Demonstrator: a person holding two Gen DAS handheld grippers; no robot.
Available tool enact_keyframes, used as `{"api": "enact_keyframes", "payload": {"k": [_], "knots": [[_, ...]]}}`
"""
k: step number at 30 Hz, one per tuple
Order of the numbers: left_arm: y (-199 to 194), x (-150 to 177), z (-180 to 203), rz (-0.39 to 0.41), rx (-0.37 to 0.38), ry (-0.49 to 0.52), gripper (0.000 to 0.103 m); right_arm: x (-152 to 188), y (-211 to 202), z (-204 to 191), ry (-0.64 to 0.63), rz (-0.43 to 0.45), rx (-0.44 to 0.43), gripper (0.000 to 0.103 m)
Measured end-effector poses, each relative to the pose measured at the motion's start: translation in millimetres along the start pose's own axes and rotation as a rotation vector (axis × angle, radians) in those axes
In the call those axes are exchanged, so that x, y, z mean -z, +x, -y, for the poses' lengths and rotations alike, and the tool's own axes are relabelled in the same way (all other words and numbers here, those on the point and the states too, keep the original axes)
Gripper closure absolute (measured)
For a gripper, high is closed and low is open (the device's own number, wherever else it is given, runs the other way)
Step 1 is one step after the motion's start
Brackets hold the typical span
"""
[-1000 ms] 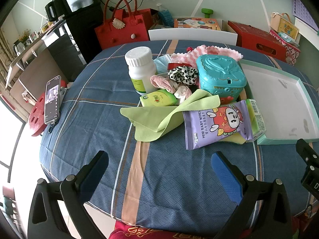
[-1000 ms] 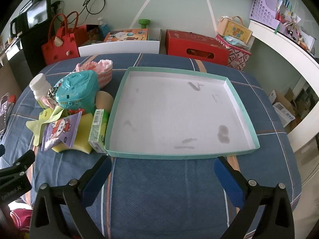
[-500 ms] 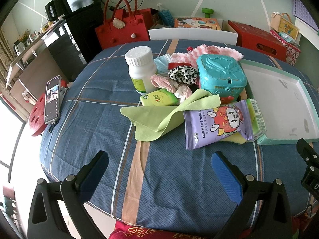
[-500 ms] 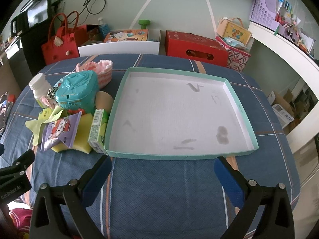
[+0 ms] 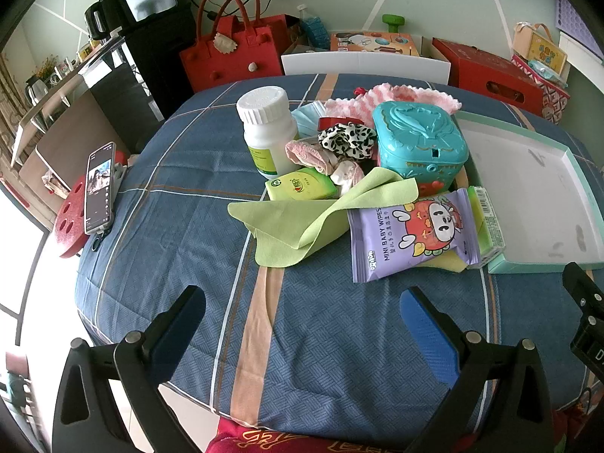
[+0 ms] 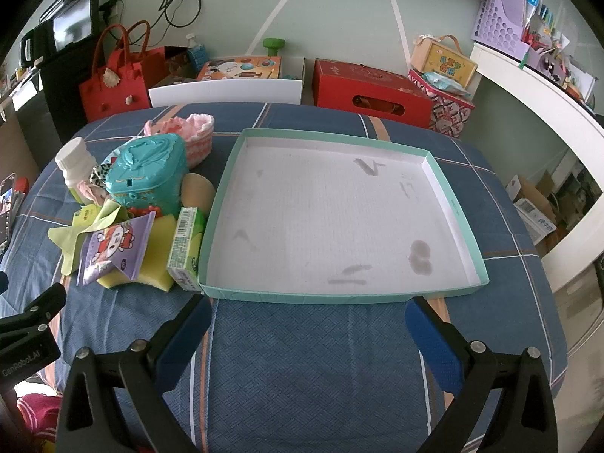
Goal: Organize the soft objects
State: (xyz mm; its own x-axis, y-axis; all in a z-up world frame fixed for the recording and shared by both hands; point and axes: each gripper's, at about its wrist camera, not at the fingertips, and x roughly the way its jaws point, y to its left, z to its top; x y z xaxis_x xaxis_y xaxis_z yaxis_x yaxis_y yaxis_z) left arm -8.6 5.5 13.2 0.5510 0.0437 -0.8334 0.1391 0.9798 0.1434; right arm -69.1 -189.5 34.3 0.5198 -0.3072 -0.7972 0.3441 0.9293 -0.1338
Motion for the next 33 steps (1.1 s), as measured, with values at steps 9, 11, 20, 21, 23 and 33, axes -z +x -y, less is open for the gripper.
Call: {"api": "enact_keyframes", "payload": {"k": [9,11,20,21,23,33], "knots": [[1,1,0,-0.002,0.004,0.001,0.000,0,0,-1,-0.005,0.000,0.002,0.000],[1,1,0,0.000,-0.001,0.000,0.000,0,0,-1,-0.004,-0.001,-0.001,0.000],[0,-23,-7,-0.030,0.122,-0.047,0.000,-7,0,3,0.015,-0.005,-0.100,0.000],[0,-29,-8,-0.040,0.120,-0.048,0.000,-10,0,3,0.018,-0.007,-0.114,0.000],[1,-38,-9,-0.046,0.123,-0.053,0.000,-17,-1,3,0.030,0.000,-0.145,0.000],[2,-77,-18,0.002,0.160,-0.111,0.000,-59,-16,-2,0.031,0.094,-0.185,0.000]]}}
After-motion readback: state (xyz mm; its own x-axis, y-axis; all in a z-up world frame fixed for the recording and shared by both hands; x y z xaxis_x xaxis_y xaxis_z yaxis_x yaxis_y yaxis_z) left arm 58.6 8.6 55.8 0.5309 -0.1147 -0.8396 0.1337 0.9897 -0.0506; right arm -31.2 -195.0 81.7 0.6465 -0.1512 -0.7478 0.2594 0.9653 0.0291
